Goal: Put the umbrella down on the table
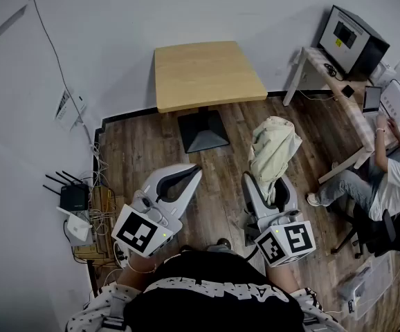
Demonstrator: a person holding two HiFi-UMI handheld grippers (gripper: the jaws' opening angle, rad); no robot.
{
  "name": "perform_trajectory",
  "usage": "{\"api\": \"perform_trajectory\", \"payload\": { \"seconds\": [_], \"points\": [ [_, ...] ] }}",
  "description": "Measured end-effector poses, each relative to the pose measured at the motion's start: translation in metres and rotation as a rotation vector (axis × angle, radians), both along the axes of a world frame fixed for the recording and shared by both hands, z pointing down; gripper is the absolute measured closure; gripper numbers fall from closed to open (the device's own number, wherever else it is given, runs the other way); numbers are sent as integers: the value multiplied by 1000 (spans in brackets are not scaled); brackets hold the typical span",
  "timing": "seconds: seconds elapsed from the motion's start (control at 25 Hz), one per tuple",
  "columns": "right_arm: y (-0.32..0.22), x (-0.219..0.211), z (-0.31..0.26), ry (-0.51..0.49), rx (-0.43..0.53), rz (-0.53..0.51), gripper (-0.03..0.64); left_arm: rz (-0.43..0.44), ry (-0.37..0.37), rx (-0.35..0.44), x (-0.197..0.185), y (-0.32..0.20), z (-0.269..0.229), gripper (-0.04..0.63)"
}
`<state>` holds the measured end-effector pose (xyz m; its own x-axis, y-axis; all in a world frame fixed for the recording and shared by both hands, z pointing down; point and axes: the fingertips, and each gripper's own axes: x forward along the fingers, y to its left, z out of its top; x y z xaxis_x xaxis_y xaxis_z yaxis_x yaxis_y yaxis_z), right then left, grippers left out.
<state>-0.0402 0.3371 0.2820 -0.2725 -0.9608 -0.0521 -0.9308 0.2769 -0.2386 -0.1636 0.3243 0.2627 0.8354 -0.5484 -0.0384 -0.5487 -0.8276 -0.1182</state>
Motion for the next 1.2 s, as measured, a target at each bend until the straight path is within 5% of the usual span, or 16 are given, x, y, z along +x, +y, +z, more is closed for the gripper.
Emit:
{"api": "perform_trajectory", "payload": {
  "seconds": [0.52,1.2],
  "points": [
    [-8,27,5,-33,-11,0,341,5,-9,16,27,-10,1,595],
    [-9,95,-2,-38,4,-20,340,24,-18,16,107,-13,1,595]
  ]
}}
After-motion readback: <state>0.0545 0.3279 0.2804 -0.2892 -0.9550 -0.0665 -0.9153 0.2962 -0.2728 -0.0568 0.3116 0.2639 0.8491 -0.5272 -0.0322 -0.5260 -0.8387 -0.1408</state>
